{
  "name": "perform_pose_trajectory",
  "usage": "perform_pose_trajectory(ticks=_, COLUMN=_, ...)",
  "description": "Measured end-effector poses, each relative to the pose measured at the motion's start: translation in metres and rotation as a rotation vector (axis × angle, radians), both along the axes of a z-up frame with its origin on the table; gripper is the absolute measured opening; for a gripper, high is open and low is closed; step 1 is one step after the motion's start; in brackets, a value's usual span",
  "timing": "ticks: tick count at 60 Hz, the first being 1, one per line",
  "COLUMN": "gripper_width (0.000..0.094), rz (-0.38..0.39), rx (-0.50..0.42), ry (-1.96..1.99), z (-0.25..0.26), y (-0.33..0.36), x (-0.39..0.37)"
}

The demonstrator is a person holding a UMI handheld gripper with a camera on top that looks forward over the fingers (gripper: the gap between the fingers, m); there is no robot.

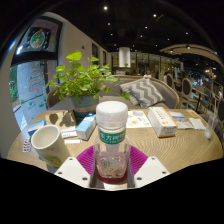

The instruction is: Pour water

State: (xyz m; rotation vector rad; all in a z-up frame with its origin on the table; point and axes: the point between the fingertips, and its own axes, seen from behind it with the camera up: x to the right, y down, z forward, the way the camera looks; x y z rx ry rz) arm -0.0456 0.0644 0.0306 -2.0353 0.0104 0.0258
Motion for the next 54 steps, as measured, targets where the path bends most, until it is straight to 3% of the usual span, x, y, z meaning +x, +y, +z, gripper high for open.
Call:
perform_pose_trajectory(ticks=8, gripper_width=0.0496, rz=0.02, rx=0.01, ry=-0.009, z=0.0, y=0.001, x=-0.003)
perform_pose_trajectory(ticks=11, gripper_width=0.053, rz=0.021, rx=-0.03, ry=-0.012, z=-0.007, y=-0.001, x=-0.001)
perform_pose_trajectory(ticks=17, gripper_width=0.0875, rz=0.031, rx=-0.109, ry=0.0, z=-0.02, y=-0.011, x=-0.004)
perform_pose_trajectory(ticks=19, gripper_width=0.0833, rz=0.028, rx=-0.114, ry=0.004, z=-0.016, y=-0.017, x=-0.002)
perform_pose_trajectory(ticks=23, gripper_width=0.0868, rz=0.008, rx=-0.122, ry=0.0, z=-0.004, y=-0.026, x=0.003)
perform_pose_trajectory(ticks=33, gripper_width=0.0856, rz=-0.017, rx=-0.161, ry=-0.002, z=0.035, y=-0.076, x=0.005)
perform_pose_trajectory(ticks=54, gripper_width=0.0855, rz=-0.059, rx=-0.215, ry=-0.038, z=0.141, y=-0.231, x=-0.003)
